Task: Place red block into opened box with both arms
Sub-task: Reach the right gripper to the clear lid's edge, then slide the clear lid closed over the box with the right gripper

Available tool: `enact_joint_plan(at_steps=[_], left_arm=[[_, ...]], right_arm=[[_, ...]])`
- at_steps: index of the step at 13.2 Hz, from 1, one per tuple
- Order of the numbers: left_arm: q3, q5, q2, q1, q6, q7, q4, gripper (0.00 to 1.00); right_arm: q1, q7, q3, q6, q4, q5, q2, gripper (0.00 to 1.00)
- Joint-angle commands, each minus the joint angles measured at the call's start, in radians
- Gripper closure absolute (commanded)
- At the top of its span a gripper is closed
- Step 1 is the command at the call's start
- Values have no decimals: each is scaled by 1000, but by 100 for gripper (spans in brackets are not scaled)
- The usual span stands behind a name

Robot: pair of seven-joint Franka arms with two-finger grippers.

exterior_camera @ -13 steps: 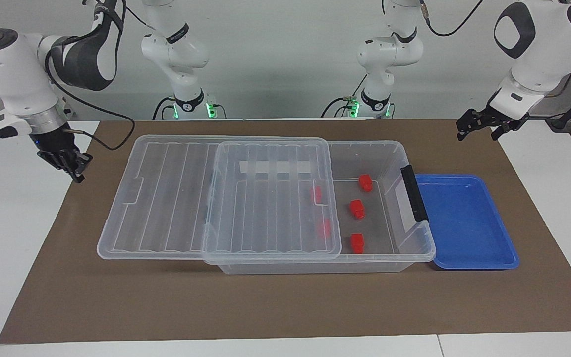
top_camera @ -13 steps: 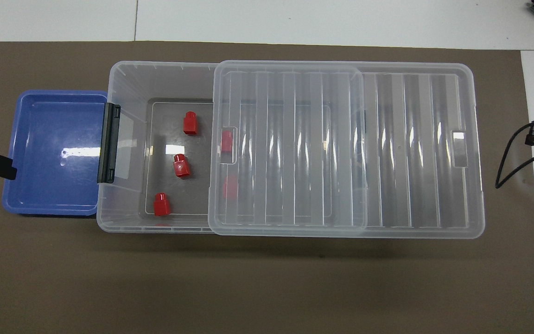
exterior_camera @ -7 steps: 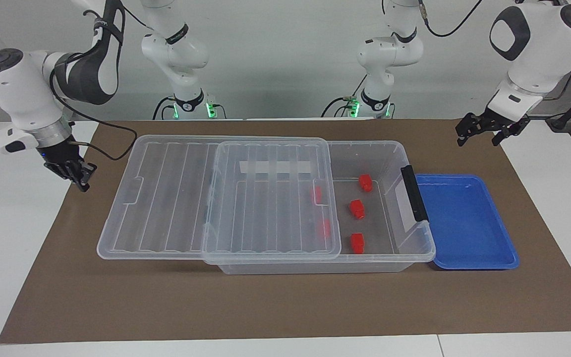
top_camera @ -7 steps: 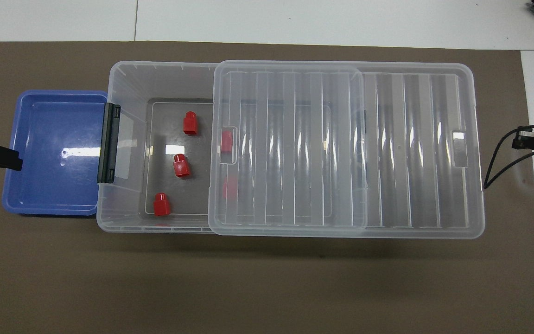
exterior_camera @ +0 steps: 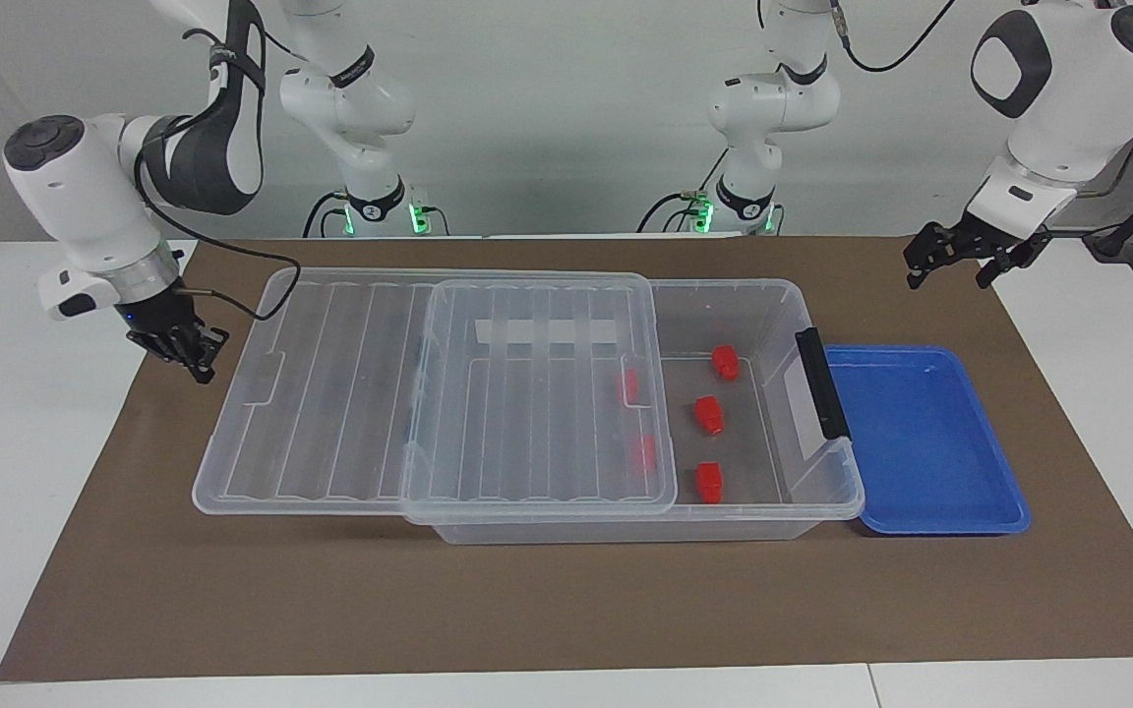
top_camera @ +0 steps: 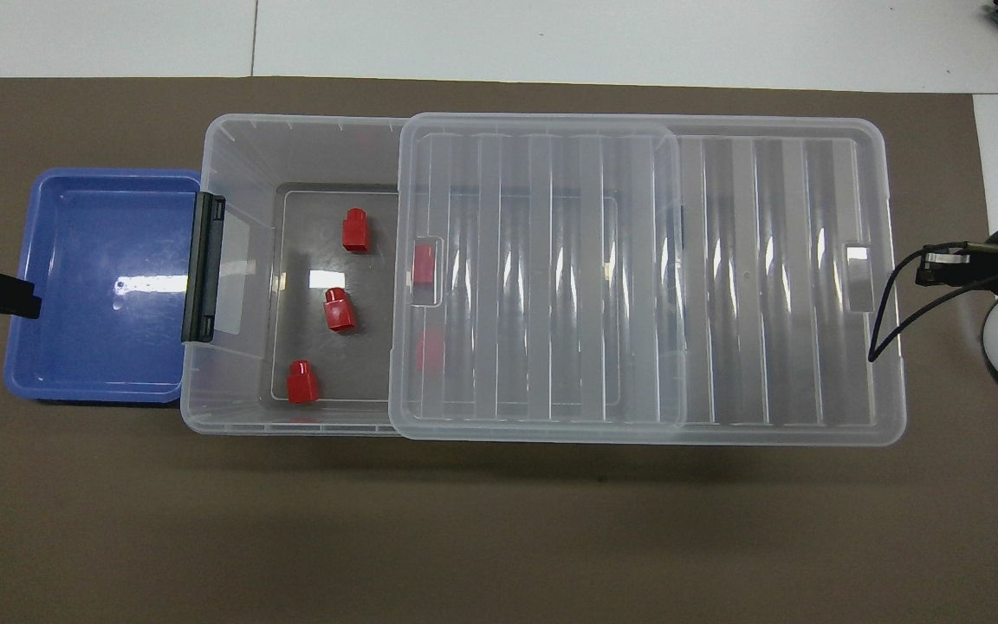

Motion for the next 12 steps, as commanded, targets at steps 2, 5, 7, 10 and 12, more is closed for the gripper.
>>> enact_joint_plan(at_steps=[2,5,7,10,12], left_arm=[[9,6,-29,-11,24,3,-36,0],[9,6,-31,-8,17,3,-36,0],[10,6,-31,-4,18,1,-36,0],[10,6,-31,2,18,1,-36,0],[10,6,-31,2,18,1,-36,0]], right_arm=[[34,-21,2,1,-28,35,-30,100],[84,-14,7,-42,-28,63,-33,100],[110,-6,7,-50,-28,77,-34,100],[169,23,7,-56,-28,77,-34,100],[204,62,7,-55,-28,77,-37,100]])
